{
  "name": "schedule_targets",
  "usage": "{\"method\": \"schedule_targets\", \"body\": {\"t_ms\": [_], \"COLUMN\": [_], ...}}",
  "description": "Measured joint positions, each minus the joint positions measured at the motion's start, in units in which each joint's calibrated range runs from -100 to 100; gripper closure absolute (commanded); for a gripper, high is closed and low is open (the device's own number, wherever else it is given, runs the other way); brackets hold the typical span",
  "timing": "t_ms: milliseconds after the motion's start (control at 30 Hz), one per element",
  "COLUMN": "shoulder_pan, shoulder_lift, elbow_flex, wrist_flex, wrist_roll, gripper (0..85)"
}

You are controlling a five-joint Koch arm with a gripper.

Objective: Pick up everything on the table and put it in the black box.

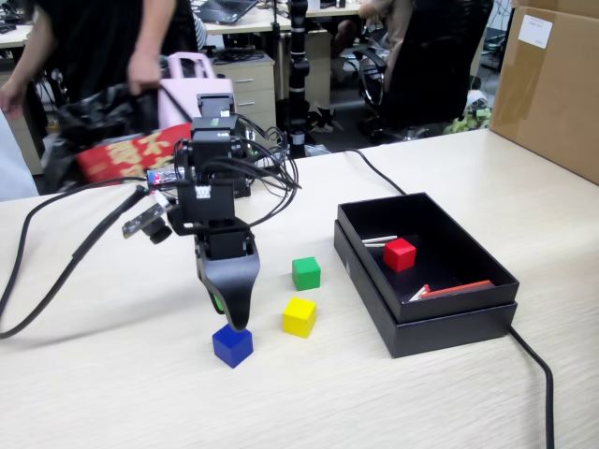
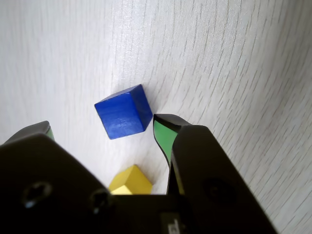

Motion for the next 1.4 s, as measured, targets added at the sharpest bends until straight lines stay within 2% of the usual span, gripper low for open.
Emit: {"method": "schedule_targets", "body": {"t_ms": [267,467,633,767,833,867,933,1067,1133,1167,1233,1400], "shoulder_pan": [-0.15,-0.15,-0.29,0.29,1.66,3.57,4.88,11.04,15.43,15.58,18.66,20.61], "shoulder_lift": [6.60,9.71,8.93,-2.85,-12.69,-21.62,-25.76,-35.99,-36.50,-36.50,-34.43,-19.68], "elbow_flex": [1.83,4.84,4.75,-1.37,-5.20,-7.30,-7.94,-12.14,-12.23,-12.23,-12.14,-5.29], "wrist_flex": [0.00,0.00,0.00,0.00,0.00,0.00,0.00,-0.08,-0.08,-0.08,-0.08,-0.08], "wrist_roll": [-0.93,-1.07,-0.78,0.34,1.56,3.13,4.00,8.40,11.58,11.72,13.97,15.58], "gripper": [45.5,84.6,84.6,84.6,84.6,84.6,84.6,84.6,84.6,84.6,84.5,84.5]}}
